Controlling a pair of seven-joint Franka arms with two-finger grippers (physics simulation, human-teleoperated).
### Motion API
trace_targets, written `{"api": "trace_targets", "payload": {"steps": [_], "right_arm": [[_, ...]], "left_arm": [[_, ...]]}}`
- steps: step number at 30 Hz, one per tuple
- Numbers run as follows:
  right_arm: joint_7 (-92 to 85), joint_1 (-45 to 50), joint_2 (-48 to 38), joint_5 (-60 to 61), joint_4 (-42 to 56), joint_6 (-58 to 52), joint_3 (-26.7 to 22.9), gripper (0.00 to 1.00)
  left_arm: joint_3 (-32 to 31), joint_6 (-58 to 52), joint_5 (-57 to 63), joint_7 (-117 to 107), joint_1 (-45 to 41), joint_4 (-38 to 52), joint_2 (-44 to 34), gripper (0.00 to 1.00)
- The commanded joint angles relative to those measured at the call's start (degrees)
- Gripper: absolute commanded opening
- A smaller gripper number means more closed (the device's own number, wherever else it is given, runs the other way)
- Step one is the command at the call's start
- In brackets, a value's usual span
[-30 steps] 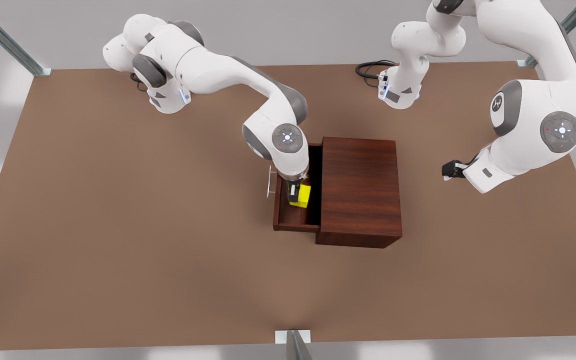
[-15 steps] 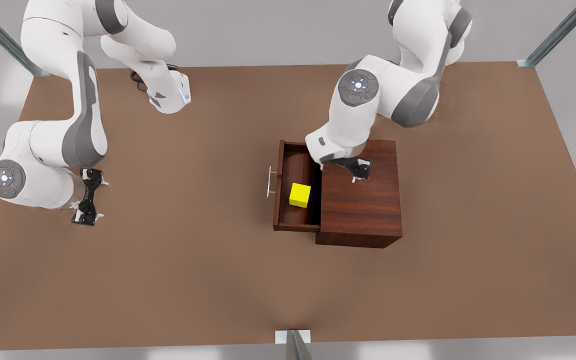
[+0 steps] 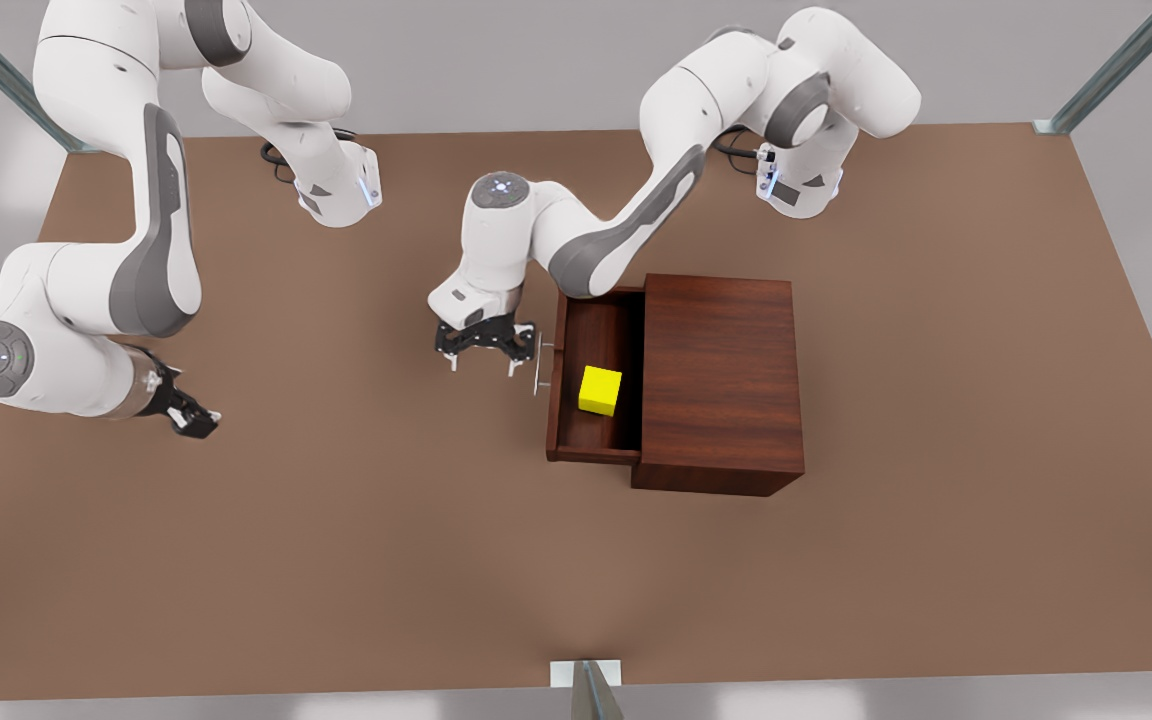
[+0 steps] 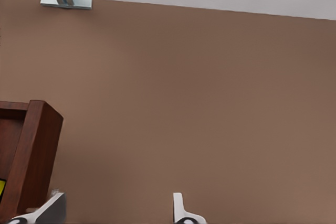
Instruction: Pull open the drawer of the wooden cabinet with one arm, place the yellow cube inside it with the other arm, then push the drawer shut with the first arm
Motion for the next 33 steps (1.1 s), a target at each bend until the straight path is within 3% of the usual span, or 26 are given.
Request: {"api": "trace_targets", "payload": {"steps": [1,16,33], "right_arm": [[-36.07,-0.17,-0.07,-0.02,0.12,0.15,-0.05,1.0],[-35.99,-0.08,0.11,-0.2,0.91,0.06,-0.14,1.0],[-36.16,-0.08,0.2,-0.28,1.09,-0.29,-0.23,1.0]], "left_arm": [[-0.03,3.4,1.63,-34.79,-0.31,-0.87,1.65,1.0],[-0.11,-1.52,3.13,-23.37,-2.68,-6.41,3.85,1.0],[0.33,-6.26,3.13,-18.09,-1.89,-11.33,-0.11,1.0]]}}
